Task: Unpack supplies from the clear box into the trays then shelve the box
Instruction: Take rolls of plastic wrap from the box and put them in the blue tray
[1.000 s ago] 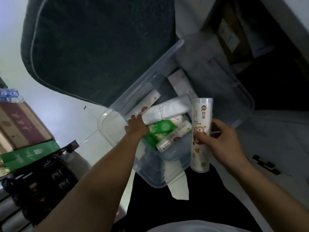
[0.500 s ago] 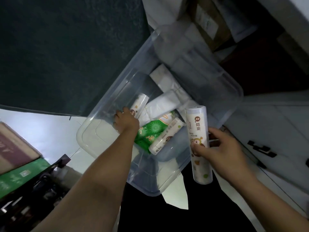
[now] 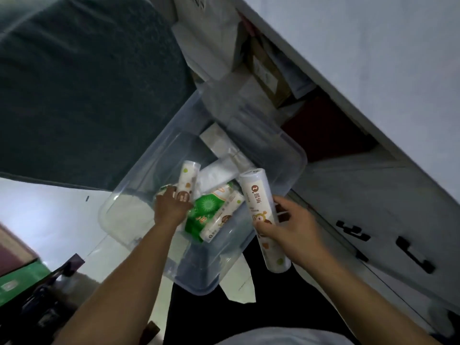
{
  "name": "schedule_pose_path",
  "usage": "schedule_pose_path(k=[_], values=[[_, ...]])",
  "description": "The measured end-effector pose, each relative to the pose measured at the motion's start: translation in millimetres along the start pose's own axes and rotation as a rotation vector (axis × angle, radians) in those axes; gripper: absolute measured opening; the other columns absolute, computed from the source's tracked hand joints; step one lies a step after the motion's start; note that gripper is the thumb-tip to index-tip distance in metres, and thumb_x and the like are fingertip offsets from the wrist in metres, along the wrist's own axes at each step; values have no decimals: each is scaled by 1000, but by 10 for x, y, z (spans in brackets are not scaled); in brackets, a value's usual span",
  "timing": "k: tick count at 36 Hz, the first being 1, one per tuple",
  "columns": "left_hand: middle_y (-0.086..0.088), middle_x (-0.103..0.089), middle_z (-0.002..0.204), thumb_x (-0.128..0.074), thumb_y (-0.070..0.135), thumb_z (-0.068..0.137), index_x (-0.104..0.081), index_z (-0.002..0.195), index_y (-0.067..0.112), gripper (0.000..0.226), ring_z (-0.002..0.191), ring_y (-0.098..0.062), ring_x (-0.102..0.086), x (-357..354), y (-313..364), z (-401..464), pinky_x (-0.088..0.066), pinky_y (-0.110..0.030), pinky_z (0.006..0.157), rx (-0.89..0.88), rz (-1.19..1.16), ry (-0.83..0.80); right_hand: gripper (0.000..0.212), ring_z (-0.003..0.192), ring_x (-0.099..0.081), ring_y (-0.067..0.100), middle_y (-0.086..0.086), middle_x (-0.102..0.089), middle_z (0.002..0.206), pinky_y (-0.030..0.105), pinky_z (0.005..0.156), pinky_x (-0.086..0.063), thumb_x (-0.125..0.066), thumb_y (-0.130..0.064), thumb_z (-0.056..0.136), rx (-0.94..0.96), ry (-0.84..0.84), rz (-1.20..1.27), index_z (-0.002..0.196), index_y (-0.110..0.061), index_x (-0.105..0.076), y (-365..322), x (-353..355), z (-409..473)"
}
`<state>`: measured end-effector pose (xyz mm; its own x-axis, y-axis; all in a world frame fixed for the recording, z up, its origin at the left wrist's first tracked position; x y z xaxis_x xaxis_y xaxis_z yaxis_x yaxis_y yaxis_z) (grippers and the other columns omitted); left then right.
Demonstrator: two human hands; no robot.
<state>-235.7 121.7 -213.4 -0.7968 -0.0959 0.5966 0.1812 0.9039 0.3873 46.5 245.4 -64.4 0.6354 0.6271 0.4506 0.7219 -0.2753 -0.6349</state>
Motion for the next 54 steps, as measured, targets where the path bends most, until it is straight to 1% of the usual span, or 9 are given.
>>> schedule_pose_path(k=[5, 12, 15, 24, 29, 32, 45, 49, 54], values=[[-4, -69, 105, -86, 16, 69, -61, 122, 18, 59, 83, -18, -64, 311, 336, -886, -48, -26, 68, -56, -239, 9, 40, 80, -63, -8, -17, -69, 92, 8, 60, -48, -83, -41, 63, 59, -59, -30, 100, -44, -67, -277, 165, -85], [-2, -63, 115, -86, 26, 71, -58, 128, 24, 63, 96, -15, -66, 764, 689, -1894, -57, -37, 83, -165, -235, 15, 47, 84, -68, 10, -9, -72, 92, 44, 78, -58, -80, -41, 64, 126, -105, -44, 109, -31, -70, -556, 351, -187], [6, -64, 116, -87, 25, 72, -56, 131, 29, 67, 96, -4, -64, 921, 740, -2143, -53, -22, 74, -195, -314, 37, 50, 84, -68, 10, -10, -73, 93, 44, 79, -58, -82, -42, 64, 178, -82, -54, 111, -31, -70, -698, 378, -267], [22, -67, 102, -86, 20, 74, -54, 113, 51, 60, 85, 11, -66, 1196, 864, -2423, -51, -10, 58, -344, -537, -154, 48, 84, -68, 0, -22, -72, 94, 34, 75, -60, -79, -53, 58, 254, 87, 30, 103, -44, -67, -887, 310, -873], [34, -61, 107, -87, 37, 70, -41, 111, 74, 72, 97, 7, -64, 1256, 764, -2543, -53, -17, 72, -451, -540, -249, 45, 80, -66, -11, -31, -70, 85, 7, 58, -50, -86, -30, 67, 240, 246, 126, 107, -36, -67, -836, 254, -1459], [37, -60, 108, -87, 41, 66, -35, 110, 81, 80, 98, 11, -63, 1206, 749, -2620, -54, -12, 67, -523, -549, -315, 48, 85, -67, -5, -24, -71, 94, 11, 60, -53, -86, -24, 70, 218, 335, 199, 105, -45, -60, -704, 234, -1808], [17, -64, 116, -87, 21, 71, -45, 132, 52, 80, 103, -2, -66, 373, 1568, -3535, -60, -30, 82, -903, -332, -555, 64, 97, -66, 1, -13, -67, 109, 21, 71, -58, -85, -27, 72, 172, 699, 403, 126, -40, -53, 181, 954, -3132], [15, -65, 114, -85, 13, 74, -48, 131, 48, 77, 103, -1, -66, -102, 1825, -4032, -55, -12, 74, -1031, -252, -603, 70, 101, -65, -1, -26, -64, 110, 22, 74, -58, -85, -26, 71, 192, 817, 474, 115, -66, -48, 655, 1249, -3529], [24, -65, 113, -86, 14, 73, -48, 124, 56, 76, 103, 4, -65, -929, 1999, -4717, -52, -7, 73, -1084, -143, -687, 70, 103, -64, 0, -26, -63, 113, 23, 78, -59, -84, -21, 71, 156, 915, 599, 117, -62, -51, 1531, 1620, -3982]])
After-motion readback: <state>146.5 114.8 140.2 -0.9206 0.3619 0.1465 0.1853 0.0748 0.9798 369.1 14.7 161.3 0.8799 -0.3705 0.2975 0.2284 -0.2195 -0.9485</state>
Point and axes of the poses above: each hand's wrist, its own z-axis towards the middle knuckle, its own x-axis out of the back of the hand, y = z × x, the point moved 9 cm from there along z, towards the middle knuckle
